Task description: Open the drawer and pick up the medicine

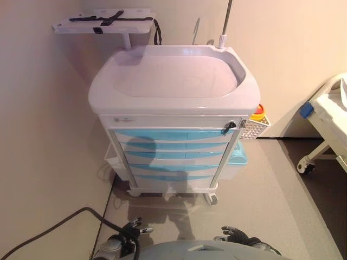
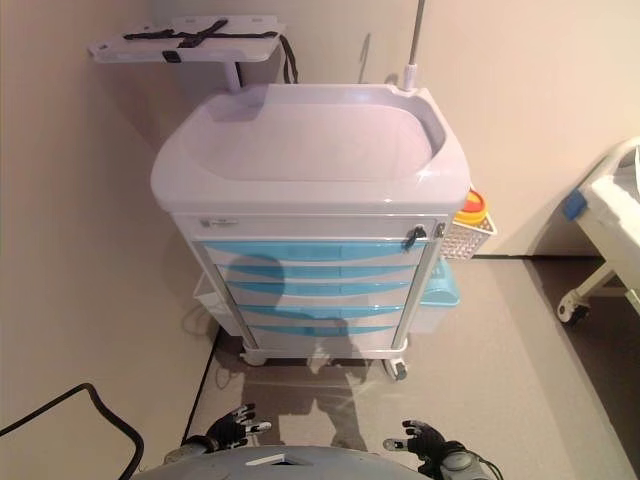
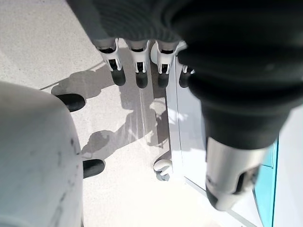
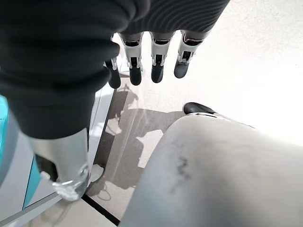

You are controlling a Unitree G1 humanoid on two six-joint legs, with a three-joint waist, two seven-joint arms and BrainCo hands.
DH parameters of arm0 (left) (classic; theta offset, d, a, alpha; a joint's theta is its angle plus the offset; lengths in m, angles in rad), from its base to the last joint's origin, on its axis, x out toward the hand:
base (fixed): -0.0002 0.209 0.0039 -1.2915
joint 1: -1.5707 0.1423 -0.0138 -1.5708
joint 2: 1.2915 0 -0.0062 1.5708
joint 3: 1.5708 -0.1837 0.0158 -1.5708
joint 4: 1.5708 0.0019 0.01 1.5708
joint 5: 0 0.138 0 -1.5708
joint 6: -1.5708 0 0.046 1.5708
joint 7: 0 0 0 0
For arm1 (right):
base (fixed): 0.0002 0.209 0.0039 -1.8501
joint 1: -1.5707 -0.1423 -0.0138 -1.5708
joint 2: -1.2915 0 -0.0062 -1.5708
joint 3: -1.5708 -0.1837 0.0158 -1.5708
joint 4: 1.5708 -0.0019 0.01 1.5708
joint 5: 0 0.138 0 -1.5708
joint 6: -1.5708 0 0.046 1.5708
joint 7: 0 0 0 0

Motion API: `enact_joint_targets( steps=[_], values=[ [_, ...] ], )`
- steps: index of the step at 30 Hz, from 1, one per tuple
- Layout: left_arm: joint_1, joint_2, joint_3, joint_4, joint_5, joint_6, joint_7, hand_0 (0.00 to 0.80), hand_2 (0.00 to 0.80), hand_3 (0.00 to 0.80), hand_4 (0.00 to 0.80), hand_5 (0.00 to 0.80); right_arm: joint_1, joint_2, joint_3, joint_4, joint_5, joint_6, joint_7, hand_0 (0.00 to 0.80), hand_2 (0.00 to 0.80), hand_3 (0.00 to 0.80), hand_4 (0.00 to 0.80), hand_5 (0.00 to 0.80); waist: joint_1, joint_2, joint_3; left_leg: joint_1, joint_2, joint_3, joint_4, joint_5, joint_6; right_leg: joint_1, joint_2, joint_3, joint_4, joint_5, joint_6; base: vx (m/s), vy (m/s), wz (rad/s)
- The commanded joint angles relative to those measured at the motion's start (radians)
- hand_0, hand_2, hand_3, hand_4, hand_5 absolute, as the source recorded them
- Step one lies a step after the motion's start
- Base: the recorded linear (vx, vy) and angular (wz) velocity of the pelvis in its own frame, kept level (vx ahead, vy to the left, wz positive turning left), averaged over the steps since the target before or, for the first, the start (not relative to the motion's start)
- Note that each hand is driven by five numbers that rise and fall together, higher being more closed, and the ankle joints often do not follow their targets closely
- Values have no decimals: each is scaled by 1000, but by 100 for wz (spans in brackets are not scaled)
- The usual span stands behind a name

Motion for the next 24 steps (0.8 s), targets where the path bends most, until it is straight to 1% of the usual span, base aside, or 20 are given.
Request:
enact_joint_targets(
  steps=[1, 4, 12, 17, 24],
  values=[
    [-65, -36, -14, 63, -3, -22, -15, 0, 0, 0, 0, 0, -54, 24, 25, 25, 3, -29, 0, 0, 0, 0, 0, 0, 10, -14, 30, -18, -15, 28, 6, -31, 5, 28, -15, -27, 13, 3, 44, 0, 0, 0],
    [-62, -35, -18, 58, 8, -48, -1, 0, 0, 0, 0, 0, -52, 26, 29, 22, 7, -29, -2, 0, 0, 0, 0, 0, 10, -14, 29, -16, -16, 28, 6, -32, 5, 31, -14, -26, 12, 2, 43, 0, 0, 0],
    [-58, -34, -13, 56, 0, -41, 3, 0, 0, 0, 0, 0, -53, 22, 27, 23, 6, -23, 4, 0, 0, 0, 0, 0, 8, -10, 29, -14, -18, 27, 6, -33, 7, 30, -13, -24, 14, 1, 42, 0, 0, 0],
    [-55, -34, -2, 67, 19, -20, 43, 0, 0, 0, 0, 0, -50, 25, 25, 29, 4, -27, 0, 0, 0, 0, 0, 0, 8, -9, 27, -12, -20, 27, 6, -34, 7, 33, -15, -27, 12, 1, 42, 0, 0, 0],
    [-58, -34, -6, 70, 30, -22, 64, 0, 0, 0, 0, 0, -43, 26, 24, 28, 6, -38, -17, 0, 0, 0, 0, 0, 3, -6, 25, -14, -22, 29, 6, -33, 7, 33, -16, -27, 11, 2, 44, 0, 0, 0]
  ],
)
